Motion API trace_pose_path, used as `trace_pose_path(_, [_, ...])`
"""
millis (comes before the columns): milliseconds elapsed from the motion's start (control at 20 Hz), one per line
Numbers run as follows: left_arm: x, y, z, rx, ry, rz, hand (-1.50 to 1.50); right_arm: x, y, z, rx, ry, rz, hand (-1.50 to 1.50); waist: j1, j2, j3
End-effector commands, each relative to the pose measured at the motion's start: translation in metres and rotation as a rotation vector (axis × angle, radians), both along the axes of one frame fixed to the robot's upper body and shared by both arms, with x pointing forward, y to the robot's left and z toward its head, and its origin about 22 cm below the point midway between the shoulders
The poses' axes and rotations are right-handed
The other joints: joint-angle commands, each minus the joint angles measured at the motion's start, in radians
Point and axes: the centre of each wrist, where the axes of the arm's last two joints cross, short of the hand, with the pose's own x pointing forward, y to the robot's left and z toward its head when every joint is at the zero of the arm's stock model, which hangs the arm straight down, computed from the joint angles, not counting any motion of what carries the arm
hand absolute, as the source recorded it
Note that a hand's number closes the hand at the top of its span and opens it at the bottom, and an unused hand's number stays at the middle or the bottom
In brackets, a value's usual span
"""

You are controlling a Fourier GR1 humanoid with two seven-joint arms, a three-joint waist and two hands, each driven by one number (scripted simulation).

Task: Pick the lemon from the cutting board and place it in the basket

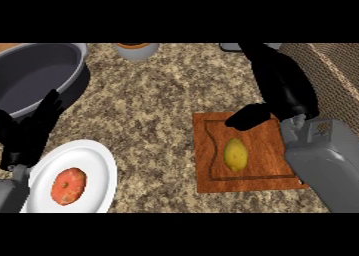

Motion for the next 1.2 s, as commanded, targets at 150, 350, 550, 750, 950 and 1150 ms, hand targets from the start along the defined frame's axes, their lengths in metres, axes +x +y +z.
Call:
trace_pose_path(150, [0.001, 0.004, 0.005, 0.017, 0.002, -0.013, 0.00, -0.008, -0.012, 0.066, -0.172, 0.261, -0.055, -1.50, 0.013, 0.007, 0.004])
trace_pose_path(350, [0.008, -0.004, 0.006, -0.008, -0.010, -0.007, 0.00, -0.009, -0.038, 0.081, -0.113, 0.372, 0.005, -1.50, 0.008, 0.011, 0.005])
trace_pose_path(550, [0.000, 0.002, -0.003, -0.016, 0.009, -0.002, 0.00, -0.030, -0.079, 0.090, -0.047, 0.390, 0.030, -1.50, -0.001, 0.009, 0.006])
trace_pose_path(750, [-0.006, -0.003, 0.003, -0.020, -0.011, -0.001, 0.00, -0.069, -0.086, 0.071, 0.053, 0.375, 0.050, -1.50, 0.011, 0.011, 0.006])
trace_pose_path(950, [-0.005, -0.008, -0.010, -0.006, -0.024, -0.016, 0.00, -0.089, -0.103, 0.065, 0.118, 0.270, 0.026, -1.50, 0.020, 0.016, 0.006])
trace_pose_path(1150, [0.013, -0.014, 0.012, -0.008, -0.018, -0.030, 0.00, -0.101, -0.105, 0.027, 0.118, 0.295, 0.048, -1.50, 0.024, 0.018, 0.006])
